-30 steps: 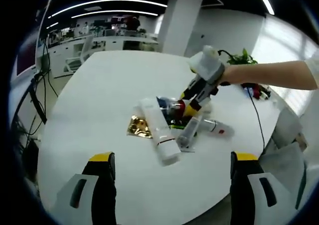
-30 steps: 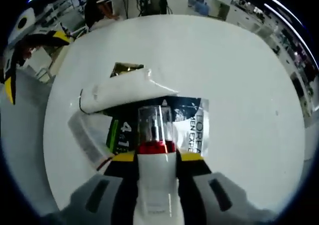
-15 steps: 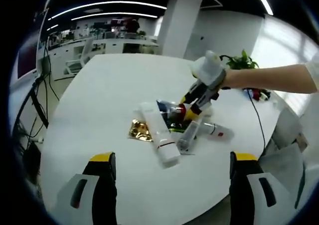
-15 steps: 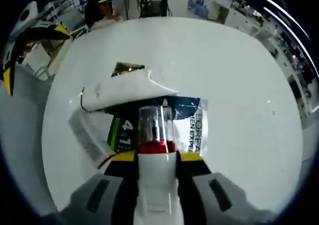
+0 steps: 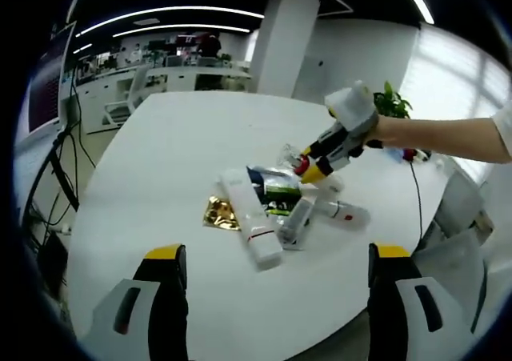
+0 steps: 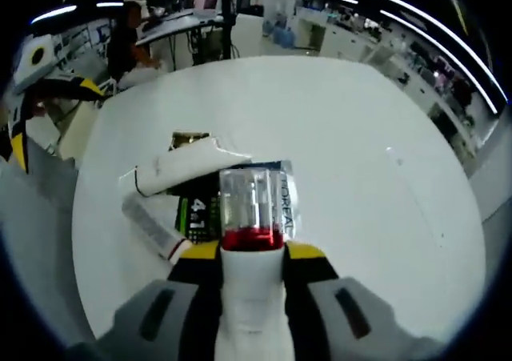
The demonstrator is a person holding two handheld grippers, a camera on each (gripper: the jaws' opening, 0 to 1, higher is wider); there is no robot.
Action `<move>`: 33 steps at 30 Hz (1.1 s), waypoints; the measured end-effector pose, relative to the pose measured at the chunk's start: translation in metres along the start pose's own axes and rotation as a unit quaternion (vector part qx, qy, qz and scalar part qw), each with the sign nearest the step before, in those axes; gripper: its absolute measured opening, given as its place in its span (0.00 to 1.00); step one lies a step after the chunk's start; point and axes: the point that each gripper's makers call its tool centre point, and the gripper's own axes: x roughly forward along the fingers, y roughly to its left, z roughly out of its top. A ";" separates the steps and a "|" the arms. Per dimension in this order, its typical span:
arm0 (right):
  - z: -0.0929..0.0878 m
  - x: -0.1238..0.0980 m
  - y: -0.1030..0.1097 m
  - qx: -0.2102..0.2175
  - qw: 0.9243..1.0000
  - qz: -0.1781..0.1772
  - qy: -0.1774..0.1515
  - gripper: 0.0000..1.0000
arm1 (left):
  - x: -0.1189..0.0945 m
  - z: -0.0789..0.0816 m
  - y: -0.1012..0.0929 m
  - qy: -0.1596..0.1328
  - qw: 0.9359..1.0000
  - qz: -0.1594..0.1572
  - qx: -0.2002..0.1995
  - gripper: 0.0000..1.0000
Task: Arrange the skincare products in the storage area until every visible bottle or jar stands upright without overlapping.
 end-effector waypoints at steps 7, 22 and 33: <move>-0.008 -0.021 -0.013 0.047 0.997 -0.045 -0.045 0.28 | -0.001 0.004 -0.010 -0.004 1.000 -0.007 0.008 0.92; -0.024 -0.070 -0.045 0.134 0.975 -0.147 -0.100 0.28 | -0.004 0.008 -0.023 -0.006 1.000 -0.016 0.023 0.92; -0.046 -0.091 -0.048 0.208 0.948 -0.205 -0.130 0.28 | -0.007 0.011 -0.030 -0.005 0.999 -0.021 0.033 0.92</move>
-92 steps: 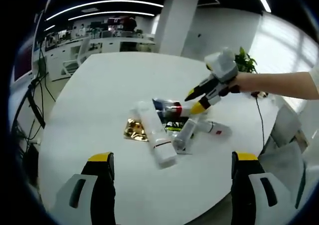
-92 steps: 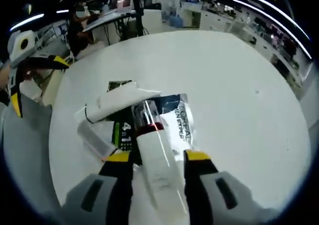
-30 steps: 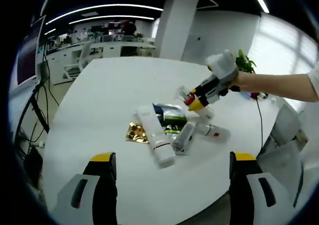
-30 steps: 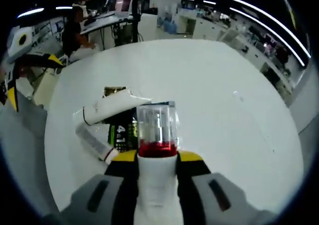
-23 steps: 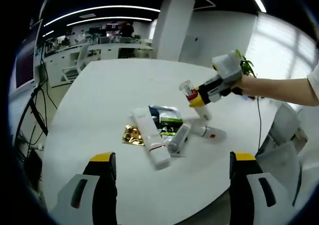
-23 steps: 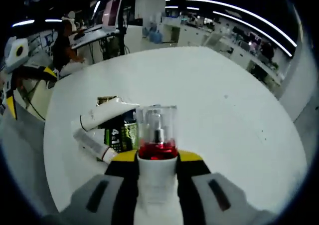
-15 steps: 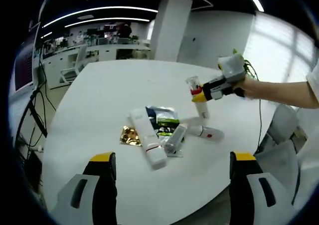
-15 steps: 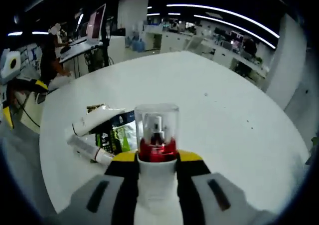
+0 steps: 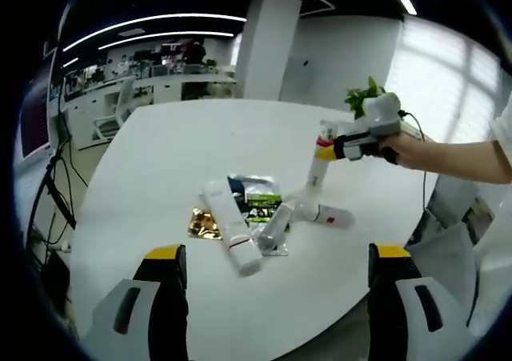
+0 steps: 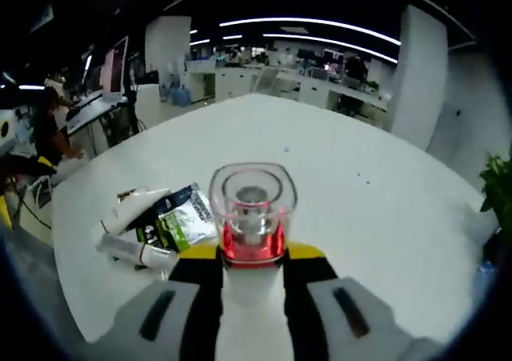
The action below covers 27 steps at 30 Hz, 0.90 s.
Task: Arrange the skincare products in the storage area until every visible bottle or jar stands upright without overlapping.
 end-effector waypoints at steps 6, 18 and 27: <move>-0.006 -0.009 0.001 0.020 0.999 -0.030 -0.009 0.28 | 0.000 -0.002 -0.005 0.005 1.000 -0.004 0.005 0.92; -0.017 -0.021 -0.006 0.074 0.993 -0.094 -0.022 0.28 | -0.003 0.000 -0.013 0.003 1.000 -0.008 0.014 0.91; -0.023 -0.034 -0.006 0.116 0.981 -0.151 -0.031 0.28 | -0.002 0.000 -0.019 0.003 1.000 -0.014 0.017 0.91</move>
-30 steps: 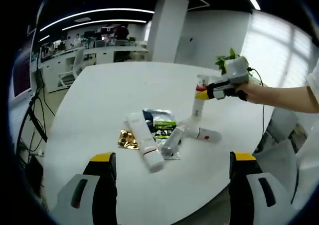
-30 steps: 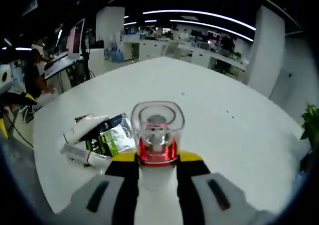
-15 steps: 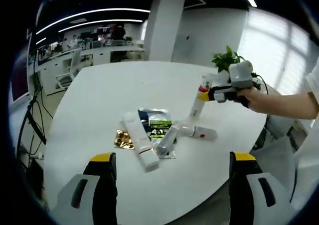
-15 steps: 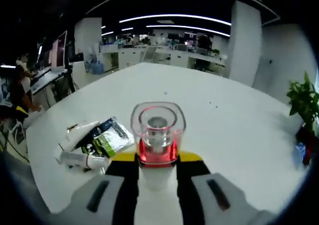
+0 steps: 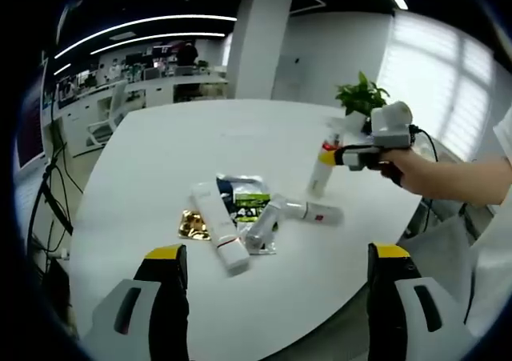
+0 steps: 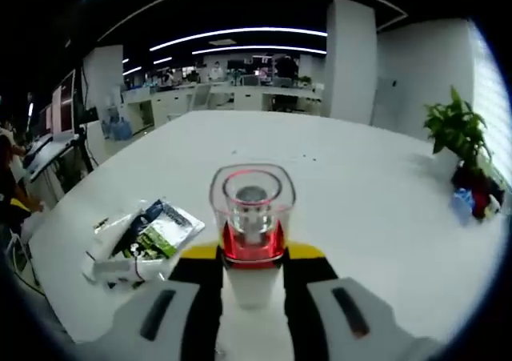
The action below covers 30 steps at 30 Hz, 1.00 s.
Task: Arrange the skincare products in the storage area until every visible bottle or jar stands upright without overlapping.
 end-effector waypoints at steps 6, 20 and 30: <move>-0.001 -0.001 -0.002 0.018 0.999 -0.025 -0.009 0.28 | 0.001 -0.003 -0.003 0.003 1.000 -0.004 0.002 0.91; -0.002 -0.003 -0.004 0.038 0.998 -0.047 -0.010 0.28 | 0.001 0.001 -0.005 0.001 1.000 -0.005 0.009 0.90; -0.010 -0.004 -0.003 0.027 0.999 -0.040 0.006 0.46 | 0.001 0.001 -0.010 0.002 1.000 -0.009 0.013 0.91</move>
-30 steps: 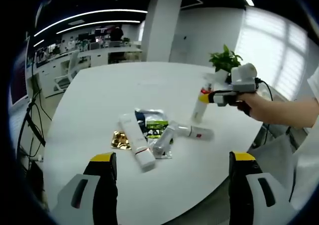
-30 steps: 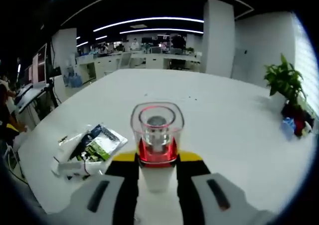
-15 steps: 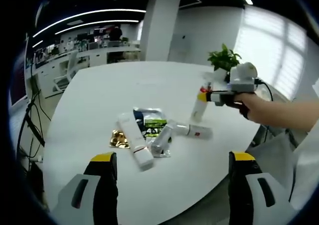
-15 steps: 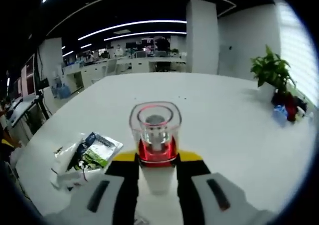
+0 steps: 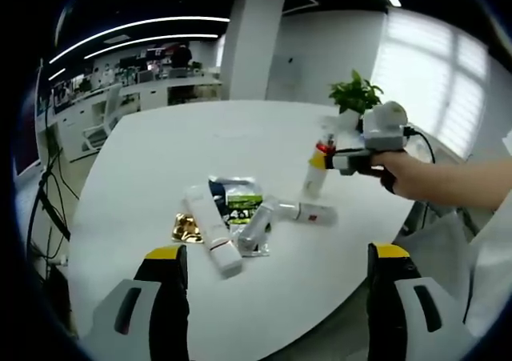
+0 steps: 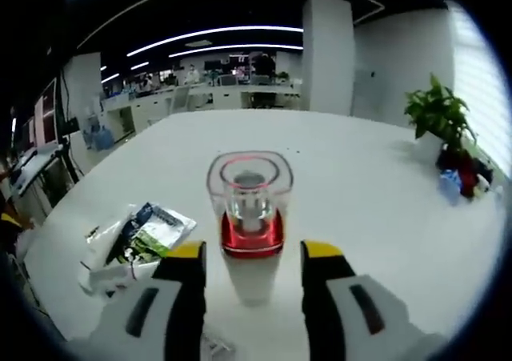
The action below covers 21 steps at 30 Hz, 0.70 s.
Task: Arrange the skincare products in the storage area until every visible bottle or jar stands upright without overlapping.
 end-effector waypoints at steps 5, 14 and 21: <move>-0.005 -0.006 0.001 -0.018 1.000 0.013 0.006 0.43 | -0.002 -0.002 0.001 0.001 1.000 0.004 -0.001 0.91; -0.013 -0.022 0.002 -0.019 0.998 0.053 0.002 0.52 | 0.001 0.001 -0.002 -0.003 1.000 0.001 0.000 0.91; -0.020 -0.036 -0.005 -0.008 0.998 0.066 0.006 0.57 | 0.002 0.000 -0.006 -0.001 1.000 -0.004 0.001 0.91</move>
